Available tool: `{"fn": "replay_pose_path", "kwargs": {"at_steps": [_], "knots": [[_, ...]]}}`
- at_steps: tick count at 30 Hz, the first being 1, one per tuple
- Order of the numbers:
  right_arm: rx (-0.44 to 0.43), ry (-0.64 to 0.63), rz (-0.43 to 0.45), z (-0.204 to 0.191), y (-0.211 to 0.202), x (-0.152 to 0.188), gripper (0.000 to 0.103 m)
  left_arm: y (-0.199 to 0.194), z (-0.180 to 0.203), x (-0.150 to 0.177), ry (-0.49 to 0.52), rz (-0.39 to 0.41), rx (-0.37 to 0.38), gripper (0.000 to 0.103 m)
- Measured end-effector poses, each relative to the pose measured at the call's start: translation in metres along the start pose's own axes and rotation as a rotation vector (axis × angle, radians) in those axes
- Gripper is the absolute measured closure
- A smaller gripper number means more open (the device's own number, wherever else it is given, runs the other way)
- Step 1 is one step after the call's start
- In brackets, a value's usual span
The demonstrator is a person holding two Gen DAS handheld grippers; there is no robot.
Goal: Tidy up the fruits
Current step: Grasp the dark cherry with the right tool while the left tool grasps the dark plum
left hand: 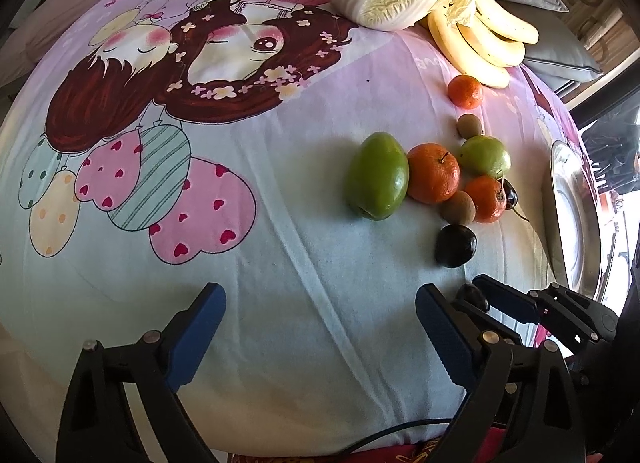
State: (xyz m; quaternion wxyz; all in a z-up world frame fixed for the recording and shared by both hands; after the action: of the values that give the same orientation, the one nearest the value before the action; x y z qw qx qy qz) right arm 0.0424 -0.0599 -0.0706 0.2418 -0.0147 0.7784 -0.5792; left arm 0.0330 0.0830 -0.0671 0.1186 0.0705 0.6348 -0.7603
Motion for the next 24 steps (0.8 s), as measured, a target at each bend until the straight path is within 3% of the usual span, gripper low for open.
{"fn": "replay_pose_path", "kwargs": {"at_steps": [13,15,19,21,24], "knots": [[0.041,0.083,0.073,0.033,-0.023,-0.007,0.074,0.007,0.044,-0.022,0.117,-0.005,0.021,0.013],[0.048,0.103,0.08,0.04,-0.027,-0.008,0.074,0.01,0.053,-0.026,0.144,-0.009,0.024,0.021],[0.057,0.138,0.093,0.053,-0.033,-0.009,0.074,0.017,0.069,-0.028,0.184,-0.024,0.033,0.023],[0.062,0.15,0.096,0.057,-0.035,-0.009,0.074,0.02,0.076,-0.029,0.203,-0.031,0.035,0.031],[0.063,0.157,0.099,0.06,-0.036,-0.008,0.074,0.027,0.086,-0.033,0.222,-0.045,0.042,0.034]]}}
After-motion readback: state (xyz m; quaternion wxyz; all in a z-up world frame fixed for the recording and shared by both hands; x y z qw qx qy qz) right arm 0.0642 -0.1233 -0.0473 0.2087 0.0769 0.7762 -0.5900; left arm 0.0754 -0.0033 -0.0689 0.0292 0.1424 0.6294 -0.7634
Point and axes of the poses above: each gripper's, at about its wrist camera, not at the fingertips, and y roughly the way its jaws point, z to its right, x to its underside, the point moved 3 cm from there along y, roughly the way its jaws point, and after that the axes turned 7 degrees about y, right-handed, at the moved point
